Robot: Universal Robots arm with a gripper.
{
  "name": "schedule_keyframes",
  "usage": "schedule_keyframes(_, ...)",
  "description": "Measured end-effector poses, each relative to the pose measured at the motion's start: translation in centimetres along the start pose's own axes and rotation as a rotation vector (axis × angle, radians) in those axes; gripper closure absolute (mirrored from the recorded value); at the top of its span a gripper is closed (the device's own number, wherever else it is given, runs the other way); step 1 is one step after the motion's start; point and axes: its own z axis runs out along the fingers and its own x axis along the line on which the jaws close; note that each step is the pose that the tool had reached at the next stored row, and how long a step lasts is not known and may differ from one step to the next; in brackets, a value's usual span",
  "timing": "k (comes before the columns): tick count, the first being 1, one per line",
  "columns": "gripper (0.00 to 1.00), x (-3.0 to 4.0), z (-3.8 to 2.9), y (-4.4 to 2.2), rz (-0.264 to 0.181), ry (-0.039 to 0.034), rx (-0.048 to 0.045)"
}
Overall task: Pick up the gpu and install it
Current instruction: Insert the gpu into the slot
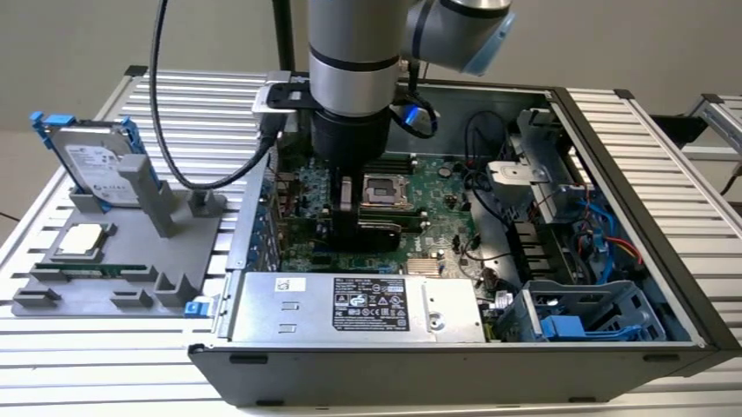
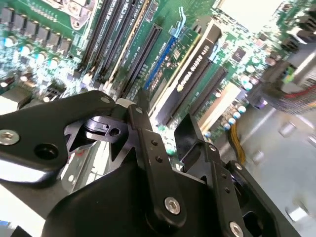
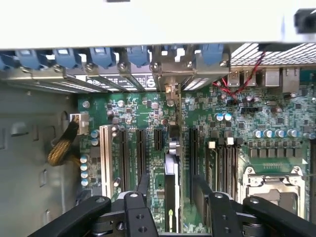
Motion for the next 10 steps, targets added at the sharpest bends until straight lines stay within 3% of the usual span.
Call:
schedule_keyframes(5, 0.00, 0.03, -1.90, 0.01, 0.000, 0.0001, 0.0000)
schedule_keyframes(10, 0.00, 0.04, -2.32, 0.02, 0.000, -0.0001, 0.0001)
